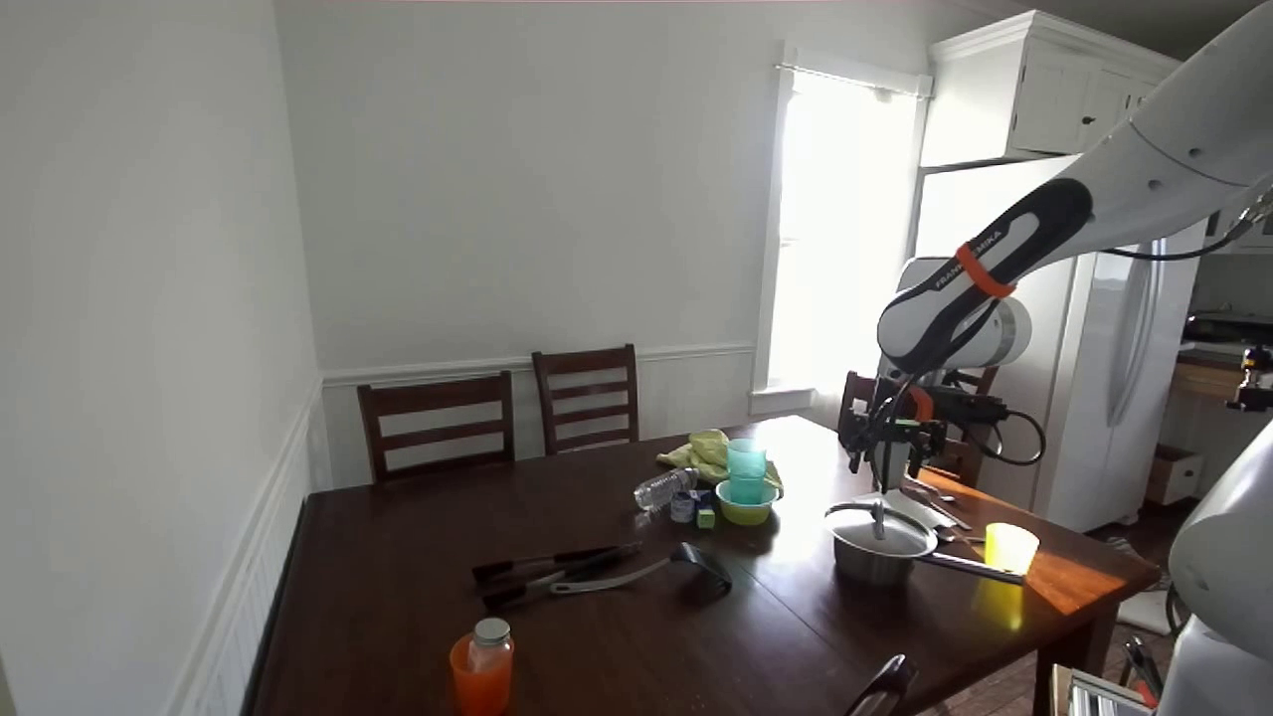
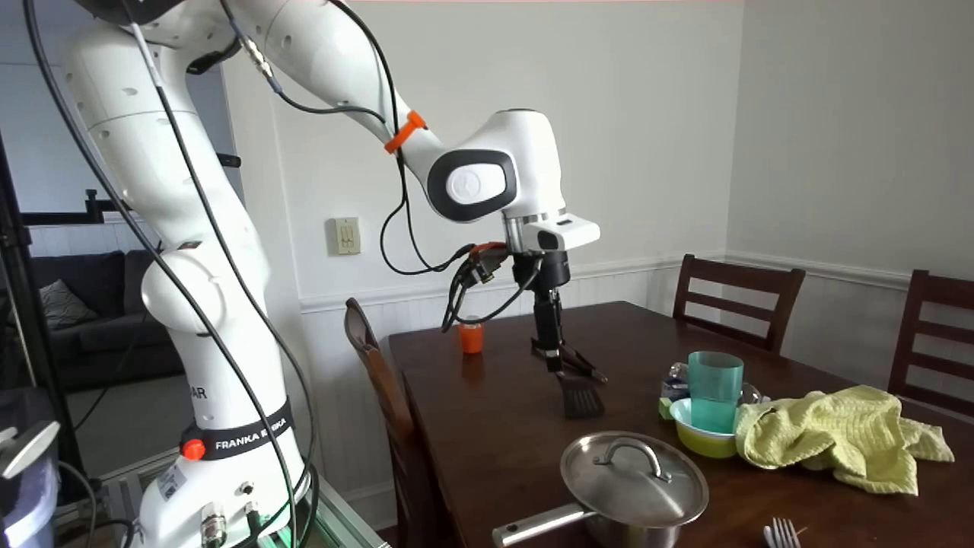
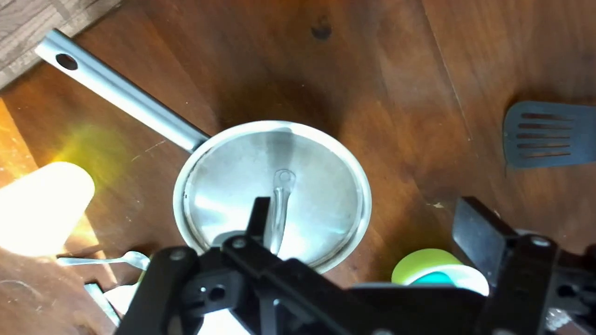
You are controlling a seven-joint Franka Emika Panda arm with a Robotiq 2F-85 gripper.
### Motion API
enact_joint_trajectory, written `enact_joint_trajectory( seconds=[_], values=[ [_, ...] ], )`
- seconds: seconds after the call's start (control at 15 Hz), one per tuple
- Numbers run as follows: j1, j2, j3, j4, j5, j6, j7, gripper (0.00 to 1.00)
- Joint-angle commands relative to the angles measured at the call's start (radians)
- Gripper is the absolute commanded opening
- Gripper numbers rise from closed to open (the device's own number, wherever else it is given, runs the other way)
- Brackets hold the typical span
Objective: Remove the lid from the pot and put it on the table to the left of the pot
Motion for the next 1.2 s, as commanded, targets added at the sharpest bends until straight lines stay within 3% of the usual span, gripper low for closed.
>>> enact_joint_trajectory(
  seconds=[0.0, 0.4, 0.47, 0.8, 1.13],
  values=[
    [0.003, 0.117, -0.031, 0.053, 0.058, 0.086, -0.02, 1.0],
    [0.011, 0.254, -0.068, 0.109, 0.126, 0.15, -0.033, 1.0],
    [0.014, 0.204, -0.065, 0.075, 0.094, 0.13, -0.02, 1.0],
    [0.015, 0.286, -0.078, 0.12, 0.097, 0.16, 0.006, 1.0],
    [0.014, 0.377, -0.095, 0.17, 0.184, 0.239, -0.029, 1.0]
  ],
)
